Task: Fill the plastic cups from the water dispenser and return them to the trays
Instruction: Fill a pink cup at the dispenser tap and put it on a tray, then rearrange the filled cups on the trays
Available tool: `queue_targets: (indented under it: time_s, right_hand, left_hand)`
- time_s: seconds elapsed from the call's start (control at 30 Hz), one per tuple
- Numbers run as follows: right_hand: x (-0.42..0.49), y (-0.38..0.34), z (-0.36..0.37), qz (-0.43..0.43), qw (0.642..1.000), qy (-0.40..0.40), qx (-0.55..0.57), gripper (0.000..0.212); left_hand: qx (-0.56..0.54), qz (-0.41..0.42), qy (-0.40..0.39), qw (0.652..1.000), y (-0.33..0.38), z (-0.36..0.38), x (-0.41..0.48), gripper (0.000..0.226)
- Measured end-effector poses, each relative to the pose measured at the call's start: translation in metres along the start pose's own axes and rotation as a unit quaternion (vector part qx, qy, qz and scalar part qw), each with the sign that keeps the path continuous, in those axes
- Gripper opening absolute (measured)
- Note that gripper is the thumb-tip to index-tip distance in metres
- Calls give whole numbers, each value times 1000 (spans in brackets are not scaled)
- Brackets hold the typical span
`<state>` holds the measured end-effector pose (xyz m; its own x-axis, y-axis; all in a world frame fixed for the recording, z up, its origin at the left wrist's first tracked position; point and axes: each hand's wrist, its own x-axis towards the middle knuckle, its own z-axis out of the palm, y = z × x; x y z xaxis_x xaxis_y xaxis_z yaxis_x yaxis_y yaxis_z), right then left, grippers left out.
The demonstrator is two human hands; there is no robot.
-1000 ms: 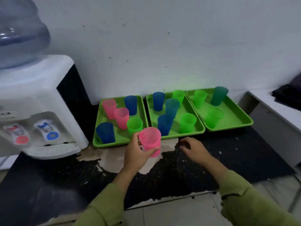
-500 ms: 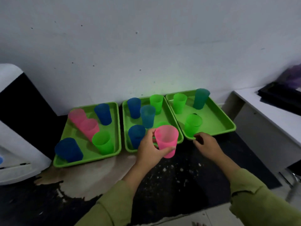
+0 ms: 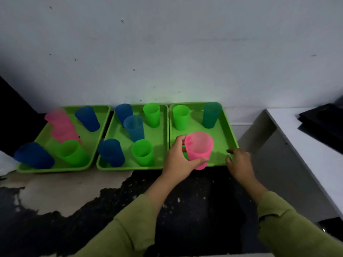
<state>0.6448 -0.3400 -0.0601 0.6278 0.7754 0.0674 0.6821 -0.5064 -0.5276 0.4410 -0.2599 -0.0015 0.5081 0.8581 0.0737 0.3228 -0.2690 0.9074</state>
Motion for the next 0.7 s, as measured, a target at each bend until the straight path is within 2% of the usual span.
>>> queue_targets:
  time_s: [0.1,0.23,0.7]
  right_hand:
    - [11,19,-5,-19,1000,-18,-11,39]
    - [22,34,-4,-32,997,-68,32,56]
    - [33,55,7,-37,997,-12,64,44]
  left_hand:
    - [1,-11,-1,1000,9,29,16,79]
    - [24,-28,-6,999,10,62,38,81]
    - [81,-118,-14,990,-16,129,76,84]
